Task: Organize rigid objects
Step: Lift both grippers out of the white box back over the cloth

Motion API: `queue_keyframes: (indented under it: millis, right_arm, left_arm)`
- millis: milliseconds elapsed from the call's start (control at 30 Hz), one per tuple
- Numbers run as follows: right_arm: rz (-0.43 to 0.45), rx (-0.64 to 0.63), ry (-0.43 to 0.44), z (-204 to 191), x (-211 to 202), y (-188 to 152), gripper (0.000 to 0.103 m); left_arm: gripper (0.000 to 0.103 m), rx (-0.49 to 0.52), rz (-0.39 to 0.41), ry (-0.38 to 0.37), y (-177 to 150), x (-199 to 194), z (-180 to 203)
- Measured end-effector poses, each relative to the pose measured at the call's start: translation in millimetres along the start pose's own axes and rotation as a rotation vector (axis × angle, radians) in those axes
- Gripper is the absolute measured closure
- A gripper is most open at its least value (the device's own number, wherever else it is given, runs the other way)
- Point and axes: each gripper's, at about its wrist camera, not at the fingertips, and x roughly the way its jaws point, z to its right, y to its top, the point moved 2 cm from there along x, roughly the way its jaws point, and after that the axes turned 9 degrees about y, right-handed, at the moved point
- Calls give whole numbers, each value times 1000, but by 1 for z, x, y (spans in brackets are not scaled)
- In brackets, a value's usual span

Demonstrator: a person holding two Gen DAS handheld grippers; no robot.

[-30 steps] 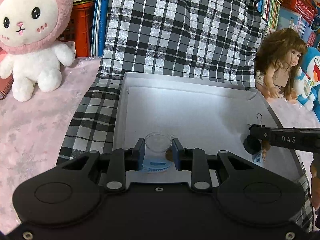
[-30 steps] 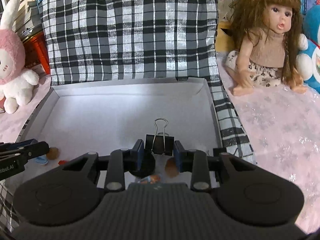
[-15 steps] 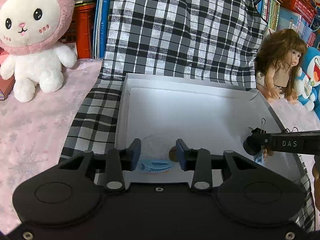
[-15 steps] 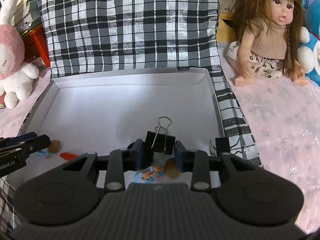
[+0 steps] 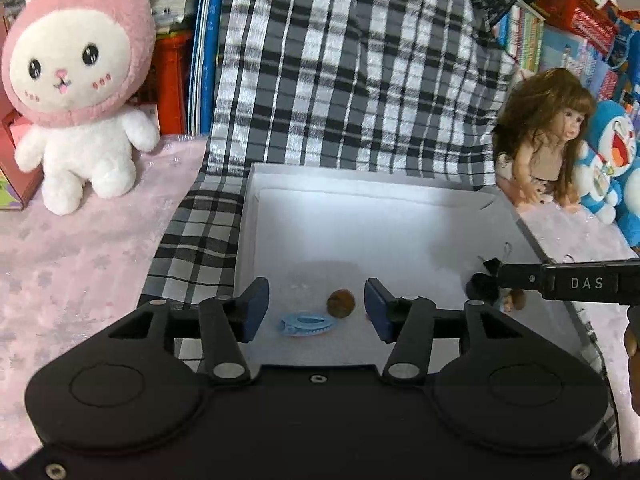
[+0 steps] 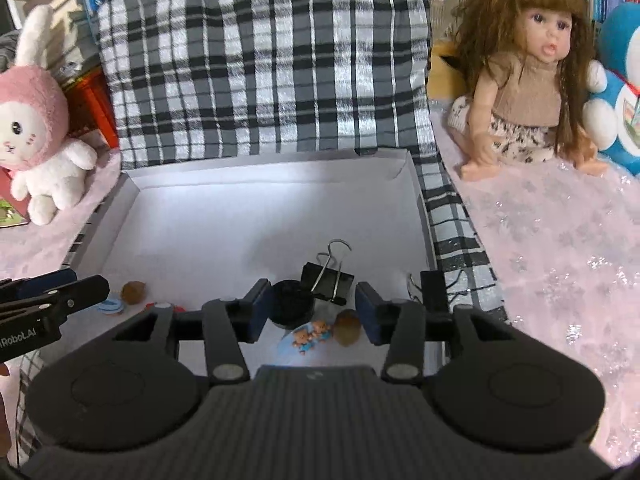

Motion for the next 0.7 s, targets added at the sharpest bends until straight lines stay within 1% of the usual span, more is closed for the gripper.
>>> queue_keyframes:
  millis: [133, 300, 500, 700]
  right_arm:
    - [42, -53, 20, -8, -22, -10, 37]
    - [90, -110, 54, -15, -48, -34, 36]
    - [160, -199, 82, -24, -80, -73, 34]
    - [224, -273, 111, -32, -103, -110, 32]
  left_arm:
    - [47, 32, 46, -22, -7, -23, 4]
    - [46, 54, 81, -54, -26, -52, 8]
    - [45, 90, 112, -93, -57, -83, 15]
    - [45, 101, 139, -141, -95, -109, 23]
